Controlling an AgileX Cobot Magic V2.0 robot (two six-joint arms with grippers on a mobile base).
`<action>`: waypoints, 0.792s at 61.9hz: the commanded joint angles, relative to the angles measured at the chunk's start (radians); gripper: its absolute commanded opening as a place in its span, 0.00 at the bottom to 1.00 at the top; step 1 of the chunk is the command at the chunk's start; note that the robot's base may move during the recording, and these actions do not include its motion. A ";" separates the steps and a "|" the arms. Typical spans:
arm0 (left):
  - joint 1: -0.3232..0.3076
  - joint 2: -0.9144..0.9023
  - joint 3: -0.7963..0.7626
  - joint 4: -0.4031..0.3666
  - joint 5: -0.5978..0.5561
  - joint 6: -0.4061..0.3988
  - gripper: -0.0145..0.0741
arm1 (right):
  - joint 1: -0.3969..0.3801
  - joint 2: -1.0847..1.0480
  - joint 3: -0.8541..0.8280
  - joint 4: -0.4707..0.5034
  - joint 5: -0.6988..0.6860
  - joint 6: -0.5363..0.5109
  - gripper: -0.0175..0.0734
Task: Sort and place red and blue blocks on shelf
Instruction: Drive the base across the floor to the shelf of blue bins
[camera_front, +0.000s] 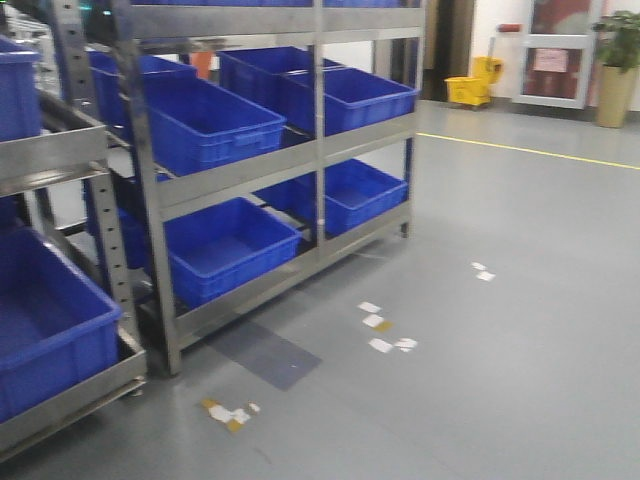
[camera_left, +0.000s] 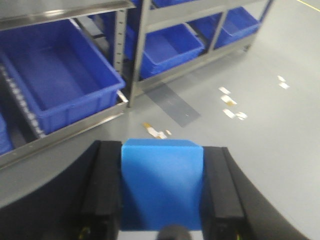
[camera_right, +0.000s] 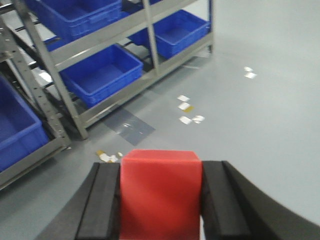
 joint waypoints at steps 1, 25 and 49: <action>0.002 -0.001 -0.029 0.000 -0.081 -0.011 0.30 | -0.004 -0.003 -0.029 -0.008 -0.091 -0.007 0.25; 0.002 -0.001 -0.029 0.000 -0.081 -0.011 0.30 | -0.004 -0.003 -0.029 -0.008 -0.091 -0.007 0.25; 0.002 -0.001 -0.029 0.000 -0.081 -0.011 0.30 | -0.004 -0.003 -0.029 -0.008 -0.091 -0.007 0.25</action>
